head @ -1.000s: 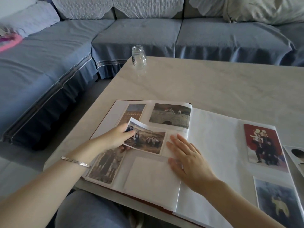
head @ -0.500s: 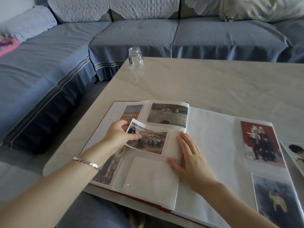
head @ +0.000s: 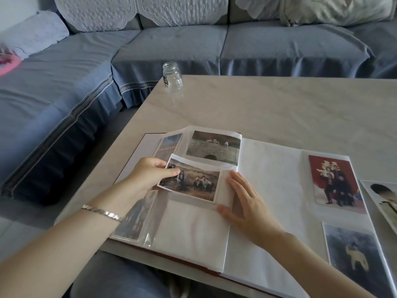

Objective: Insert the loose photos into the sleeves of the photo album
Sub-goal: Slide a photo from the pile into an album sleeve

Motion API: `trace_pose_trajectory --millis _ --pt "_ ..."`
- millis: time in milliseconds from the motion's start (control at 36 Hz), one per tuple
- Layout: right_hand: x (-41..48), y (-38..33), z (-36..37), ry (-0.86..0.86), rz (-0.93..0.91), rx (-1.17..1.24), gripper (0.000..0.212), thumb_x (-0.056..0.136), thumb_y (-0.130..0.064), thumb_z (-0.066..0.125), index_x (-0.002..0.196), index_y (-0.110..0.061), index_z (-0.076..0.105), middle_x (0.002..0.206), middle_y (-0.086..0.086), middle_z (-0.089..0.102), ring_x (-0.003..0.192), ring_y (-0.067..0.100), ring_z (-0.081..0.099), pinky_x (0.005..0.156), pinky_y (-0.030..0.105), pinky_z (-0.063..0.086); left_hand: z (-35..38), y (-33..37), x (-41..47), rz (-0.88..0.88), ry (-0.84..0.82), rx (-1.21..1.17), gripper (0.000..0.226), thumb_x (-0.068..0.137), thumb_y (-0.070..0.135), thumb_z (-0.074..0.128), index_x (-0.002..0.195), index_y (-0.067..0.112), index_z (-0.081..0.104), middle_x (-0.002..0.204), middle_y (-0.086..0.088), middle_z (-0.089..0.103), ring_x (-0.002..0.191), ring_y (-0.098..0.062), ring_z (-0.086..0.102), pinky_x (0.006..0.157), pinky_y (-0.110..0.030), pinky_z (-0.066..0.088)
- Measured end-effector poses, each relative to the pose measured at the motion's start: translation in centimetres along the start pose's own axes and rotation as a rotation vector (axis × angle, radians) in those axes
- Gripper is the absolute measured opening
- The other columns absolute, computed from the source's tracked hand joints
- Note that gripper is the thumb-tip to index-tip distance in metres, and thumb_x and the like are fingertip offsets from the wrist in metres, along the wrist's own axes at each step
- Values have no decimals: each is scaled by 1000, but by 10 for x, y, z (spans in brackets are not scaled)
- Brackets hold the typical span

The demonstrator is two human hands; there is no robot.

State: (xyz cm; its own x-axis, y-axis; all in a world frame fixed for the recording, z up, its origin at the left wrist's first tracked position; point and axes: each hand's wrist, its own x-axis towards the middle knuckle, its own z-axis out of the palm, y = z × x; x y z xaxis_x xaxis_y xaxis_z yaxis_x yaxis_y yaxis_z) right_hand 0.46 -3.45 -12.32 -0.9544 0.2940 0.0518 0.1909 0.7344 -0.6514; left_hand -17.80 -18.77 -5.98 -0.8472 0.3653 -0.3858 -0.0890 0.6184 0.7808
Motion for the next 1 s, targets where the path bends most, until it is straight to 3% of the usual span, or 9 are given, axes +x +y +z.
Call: trace_pose_trajectory --millis 139,333,500,667,833,1000 --pt "-1 2 1 20 -8 20 101 68 -81 25 147 -18 24 144 -23 -1 134 -9 -1 103 0 -6 -6 2 1 -70 22 -67 32 65 11 84 91 12 65 84 -5 69 73 -18 67 61 -26 52" --pt "-1 5 3 37 -27 76 73 82 -54 41 146 -23 24 146 -24 5 136 -11 2 108 5 1 -6 8 -2 -53 13 -92 22 72 5 78 87 12 64 85 -7 68 70 -17 64 62 -26 53" --pt "0 9 6 60 -36 110 77 81 -63 37 144 -20 31 148 -22 11 138 -8 8 111 10 6 0 12 -9 66 25 16 5 84 9 68 84 14 65 84 0 66 71 -10 60 55 -19 44" --pt "-3 10 9 98 -51 112 78 80 -63 34 145 -19 30 148 -20 13 137 -4 16 110 10 10 -2 11 -9 -41 21 -71 7 79 8 73 82 9 67 86 -8 68 80 -20 63 65 -26 54" --pt "-4 11 11 103 -34 113 79 80 -63 33 146 -21 27 150 -21 10 137 -3 16 111 13 12 -2 11 -10 32 70 -27 11 78 6 73 83 10 64 77 -5 65 60 -11 60 46 -15 48" --pt "-5 10 11 114 -45 115 77 81 -62 34 145 -18 30 150 -16 18 138 4 23 113 20 18 1 10 -12 136 41 69 15 86 5 65 90 17 56 73 -3 65 56 -9 57 48 -16 42"
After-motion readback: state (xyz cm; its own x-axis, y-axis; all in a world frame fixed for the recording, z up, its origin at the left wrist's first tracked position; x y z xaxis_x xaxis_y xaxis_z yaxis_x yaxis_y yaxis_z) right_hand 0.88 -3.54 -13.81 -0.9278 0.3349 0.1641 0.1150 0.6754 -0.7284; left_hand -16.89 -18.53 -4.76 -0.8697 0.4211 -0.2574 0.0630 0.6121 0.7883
